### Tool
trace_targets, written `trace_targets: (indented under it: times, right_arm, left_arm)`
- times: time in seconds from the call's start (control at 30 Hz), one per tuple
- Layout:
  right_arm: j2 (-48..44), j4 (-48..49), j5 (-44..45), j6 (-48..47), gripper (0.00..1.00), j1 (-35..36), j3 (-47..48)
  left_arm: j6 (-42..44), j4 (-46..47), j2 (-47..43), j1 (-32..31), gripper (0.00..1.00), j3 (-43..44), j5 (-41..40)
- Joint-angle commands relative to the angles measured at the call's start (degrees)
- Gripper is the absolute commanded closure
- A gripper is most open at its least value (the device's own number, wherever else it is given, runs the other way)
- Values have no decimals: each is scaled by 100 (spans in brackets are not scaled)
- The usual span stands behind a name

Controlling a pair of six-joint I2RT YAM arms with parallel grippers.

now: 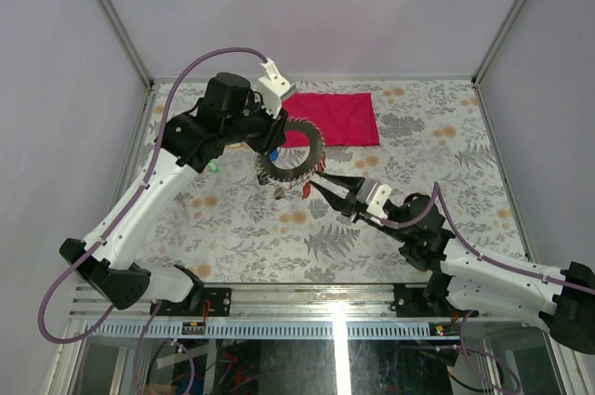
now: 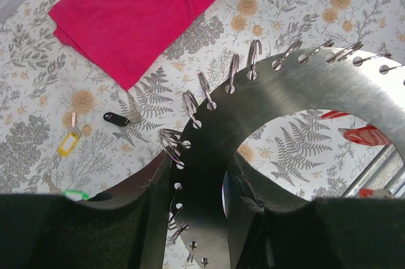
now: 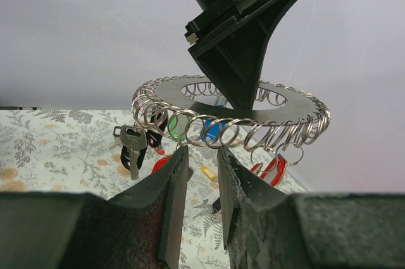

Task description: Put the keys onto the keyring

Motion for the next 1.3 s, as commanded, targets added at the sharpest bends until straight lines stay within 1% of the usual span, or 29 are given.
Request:
trace_targets:
  times: [0.0,0.3,0.5,1.0,1.27]
  right_arm:
    - [-165,519,370,-2,70,56,-5]
    - [-198,613,790,-137,77,119,-9]
    - [-106,587,773,-198,80,176,104]
    - [159,847,801,-322,80,233,284]
    - [221,894,830,-355,77,232,323]
  left_arm:
    - [-430,444,-139,40,100,111,-272]
    - [-675,541,-162,59,100,86,-511]
    - [-690,551,-188,63,100,63,-512]
    - [-663,546,-199,64,100,22,-449]
    - [-659,562,-193,67,100,23,-425]
